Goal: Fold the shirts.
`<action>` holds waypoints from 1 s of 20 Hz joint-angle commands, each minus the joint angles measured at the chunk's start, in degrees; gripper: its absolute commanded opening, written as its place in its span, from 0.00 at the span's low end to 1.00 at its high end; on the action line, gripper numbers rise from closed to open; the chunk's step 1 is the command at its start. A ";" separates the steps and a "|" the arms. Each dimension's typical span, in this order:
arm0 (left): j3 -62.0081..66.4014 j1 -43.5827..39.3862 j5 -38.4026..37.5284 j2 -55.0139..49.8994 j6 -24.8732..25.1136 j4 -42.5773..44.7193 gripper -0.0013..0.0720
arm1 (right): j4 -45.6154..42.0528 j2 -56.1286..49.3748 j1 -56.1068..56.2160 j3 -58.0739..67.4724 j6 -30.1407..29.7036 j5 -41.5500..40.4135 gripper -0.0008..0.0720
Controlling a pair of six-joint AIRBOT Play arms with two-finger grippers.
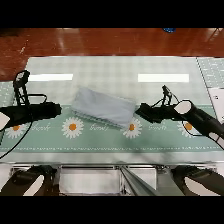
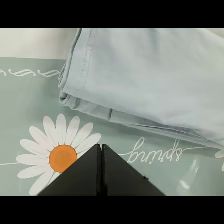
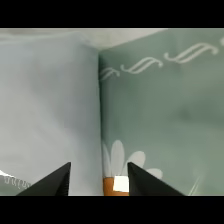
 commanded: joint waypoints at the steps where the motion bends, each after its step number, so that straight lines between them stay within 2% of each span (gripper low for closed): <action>1: -0.02 0.00 -0.46 -0.04 0.00 -0.02 0.04 | 15.08 -6.99 -0.02 -1.05 -13.09 -0.33 0.58; 3: -0.02 0.02 -0.39 -0.04 0.00 0.00 0.04 | 18.47 -10.16 0.39 0.66 -17.53 2.80 0.58; 5: -0.02 0.02 -0.39 -0.17 0.00 0.00 0.04 | 19.10 -12.50 2.34 3.61 -18.21 3.52 0.58; 7: -0.02 0.00 -0.39 -0.61 -0.02 -0.02 0.04 | 19.26 -14.62 4.83 7.39 -18.18 3.45 0.52; 8: -0.02 0.00 -0.42 -0.92 -0.02 -0.04 0.04 | 19.26 -15.61 6.21 9.62 -18.21 3.65 0.33; 9: -0.02 0.00 -0.39 -1.27 -0.02 -0.04 0.04 | 19.23 -16.17 7.41 11.85 -19.10 3.93 0.10; 10: -0.02 0.00 -0.42 -1.62 -0.02 -0.04 0.04 | 19.19 -16.26 8.02 13.90 -20.74 4.83 0.05; 13: -0.02 0.02 -0.39 -2.23 0.00 -0.04 0.04 | 13.75 -16.20 6.99 23.26 -20.11 11.91 0.05; 17: -0.02 -0.02 -0.39 -2.58 0.00 -0.04 0.04 | 2.10 -15.91 3.54 40.44 -11.43 17.99 0.05; 20: -0.02 -0.02 -0.44 -2.62 0.00 -0.07 0.04 | -3.74 -15.85 -0.42 52.65 -7.65 25.94 0.05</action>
